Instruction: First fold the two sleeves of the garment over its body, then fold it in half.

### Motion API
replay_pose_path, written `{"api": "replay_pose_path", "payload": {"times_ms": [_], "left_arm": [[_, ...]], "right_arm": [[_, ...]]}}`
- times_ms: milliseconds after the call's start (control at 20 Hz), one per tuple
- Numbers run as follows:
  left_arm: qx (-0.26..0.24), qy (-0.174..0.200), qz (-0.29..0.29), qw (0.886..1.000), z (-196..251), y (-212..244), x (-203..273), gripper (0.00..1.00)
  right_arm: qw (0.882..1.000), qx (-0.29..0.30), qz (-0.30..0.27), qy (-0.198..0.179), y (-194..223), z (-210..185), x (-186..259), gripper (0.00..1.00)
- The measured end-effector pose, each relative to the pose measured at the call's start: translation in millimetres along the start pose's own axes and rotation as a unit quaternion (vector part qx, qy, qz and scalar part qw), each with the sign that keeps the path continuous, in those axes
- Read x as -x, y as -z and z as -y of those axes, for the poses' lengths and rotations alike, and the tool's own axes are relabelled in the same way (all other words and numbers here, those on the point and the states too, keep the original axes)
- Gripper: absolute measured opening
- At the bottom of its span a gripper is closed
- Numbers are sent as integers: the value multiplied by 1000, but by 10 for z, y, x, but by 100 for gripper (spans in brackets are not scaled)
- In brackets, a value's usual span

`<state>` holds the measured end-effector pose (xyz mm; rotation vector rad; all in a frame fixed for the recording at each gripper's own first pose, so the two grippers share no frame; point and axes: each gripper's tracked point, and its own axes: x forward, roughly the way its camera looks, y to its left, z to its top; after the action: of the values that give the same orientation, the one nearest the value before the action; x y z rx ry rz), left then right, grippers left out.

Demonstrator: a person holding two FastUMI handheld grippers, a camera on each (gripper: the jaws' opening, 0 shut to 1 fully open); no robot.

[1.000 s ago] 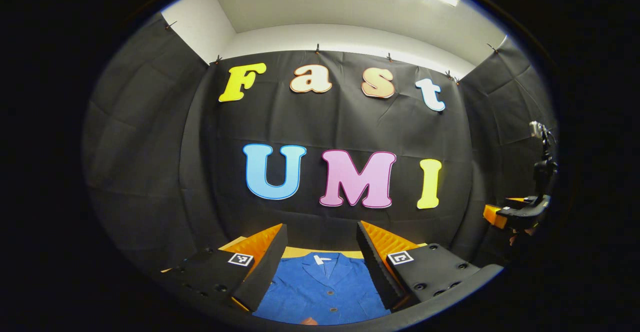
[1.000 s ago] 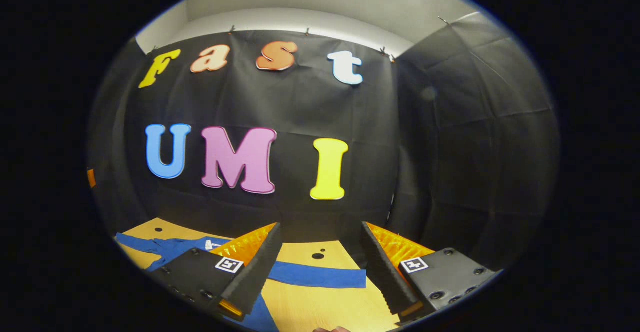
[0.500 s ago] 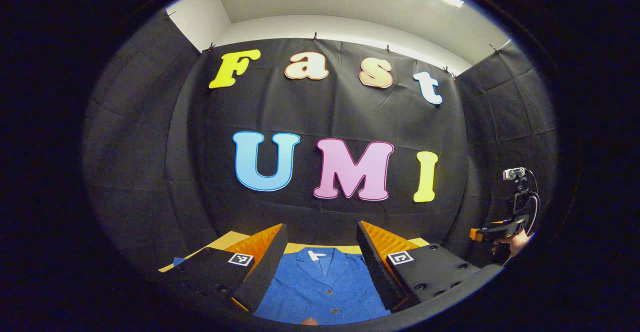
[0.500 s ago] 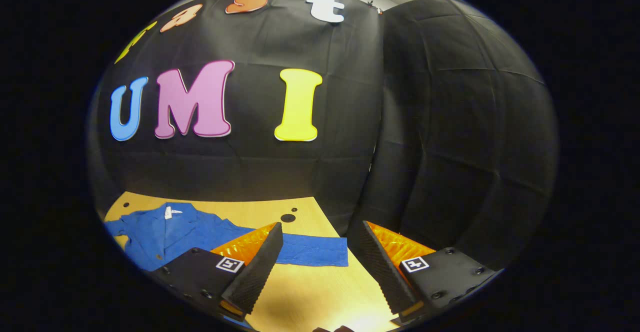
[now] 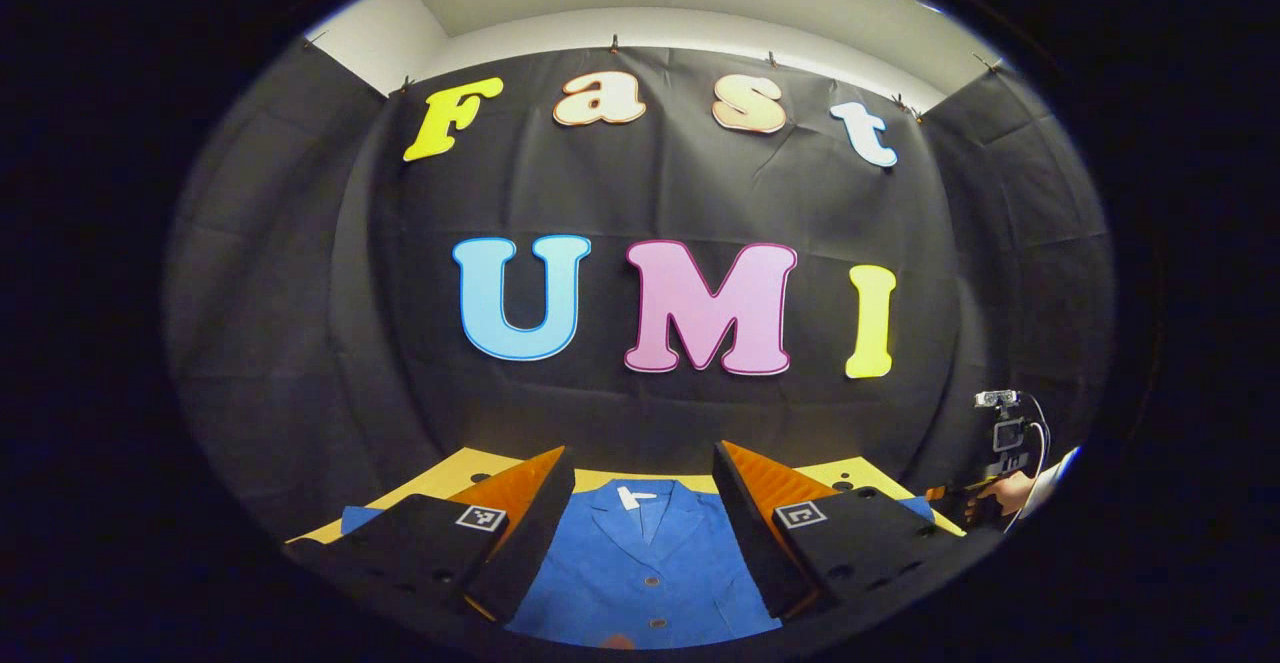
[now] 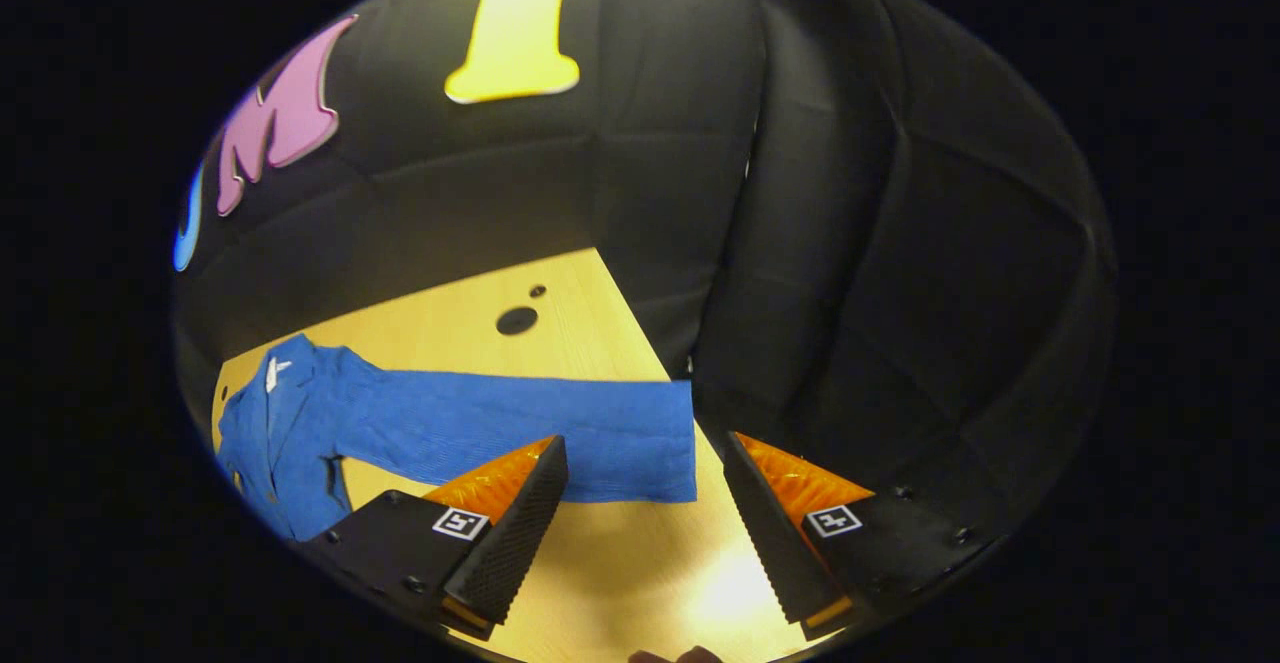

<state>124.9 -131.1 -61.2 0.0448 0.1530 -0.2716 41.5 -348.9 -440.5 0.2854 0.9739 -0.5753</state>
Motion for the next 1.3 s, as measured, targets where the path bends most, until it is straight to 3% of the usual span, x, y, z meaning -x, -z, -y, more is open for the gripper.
{"api": "replay_pose_path", "payload": {"times_ms": [50,350,650,700,850,900,1050,1150,1300], "left_arm": [[2,-3,-9,1000,40,40,-25,80],[-10,-22,-14,1000,79,33,-132,80],[-14,-20,-20,1000,118,88,-181,80],[-14,-20,-21,999,117,88,-173,80],[-18,-20,-15,1000,94,57,-143,80],[-20,-20,-13,1000,80,48,-127,80],[-21,-30,-21,999,12,119,-69,80],[-9,-36,-21,999,-23,153,-9,80],[9,-32,-23,999,-104,194,74,80]], "right_arm": [[1000,-4,-24,-4,82,-16,-142,99],[996,-2,-90,16,380,16,-576,100],[995,-15,-93,27,334,-5,-587,97],[995,-20,-96,25,334,-7,-573,93],[994,-35,-102,12,323,-60,-584,18],[994,-29,-106,10,351,-62,-561,10],[993,-23,-115,2,375,-131,-487,1],[993,-27,-114,-2,361,-168,-434,1],[997,-47,-64,-12,28,-331,-207,1]]}}
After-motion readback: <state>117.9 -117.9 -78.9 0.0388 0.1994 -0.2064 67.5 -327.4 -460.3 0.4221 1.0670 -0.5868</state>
